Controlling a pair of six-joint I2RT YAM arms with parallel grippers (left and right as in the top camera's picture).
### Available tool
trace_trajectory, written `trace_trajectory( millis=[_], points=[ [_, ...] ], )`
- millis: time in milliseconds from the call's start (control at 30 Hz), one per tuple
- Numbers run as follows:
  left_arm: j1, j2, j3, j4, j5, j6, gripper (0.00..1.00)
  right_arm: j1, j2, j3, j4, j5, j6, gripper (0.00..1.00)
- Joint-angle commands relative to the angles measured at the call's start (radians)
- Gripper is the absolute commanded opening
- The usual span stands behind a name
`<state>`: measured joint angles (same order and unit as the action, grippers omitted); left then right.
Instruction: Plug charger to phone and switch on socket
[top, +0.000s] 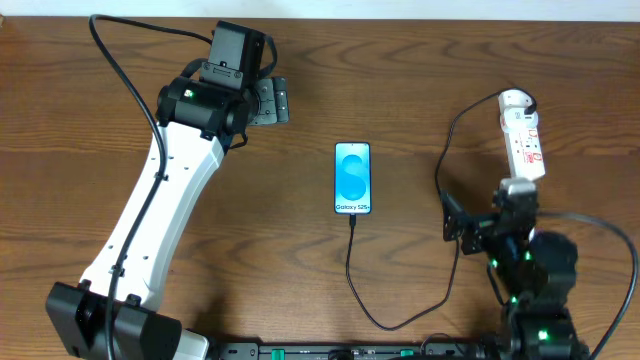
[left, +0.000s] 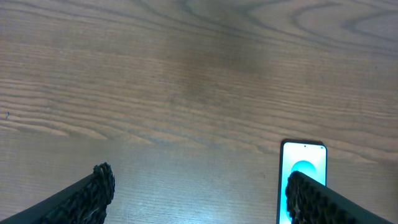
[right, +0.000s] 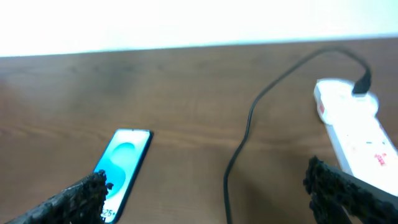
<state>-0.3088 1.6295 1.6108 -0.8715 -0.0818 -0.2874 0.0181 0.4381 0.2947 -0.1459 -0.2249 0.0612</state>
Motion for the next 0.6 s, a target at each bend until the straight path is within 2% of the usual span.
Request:
trace_trajectory(
  millis=[0,233,567],
  points=[
    [0.001,0.004,0.002,-0.003,-0.015,0.010,0.90,0.009,-0.101,-0.076,0.025,-0.010,-0.034,0.99],
    [0.001,0.004,0.002,-0.003,-0.015,0.010,0.90,0.009,-0.280,-0.196,0.086,-0.010,-0.078,0.99],
    [0.001,0.004,0.001,-0.003,-0.015,0.010,0.90,0.009,-0.427,-0.245,0.087,0.088,-0.089,0.99]
  ],
)
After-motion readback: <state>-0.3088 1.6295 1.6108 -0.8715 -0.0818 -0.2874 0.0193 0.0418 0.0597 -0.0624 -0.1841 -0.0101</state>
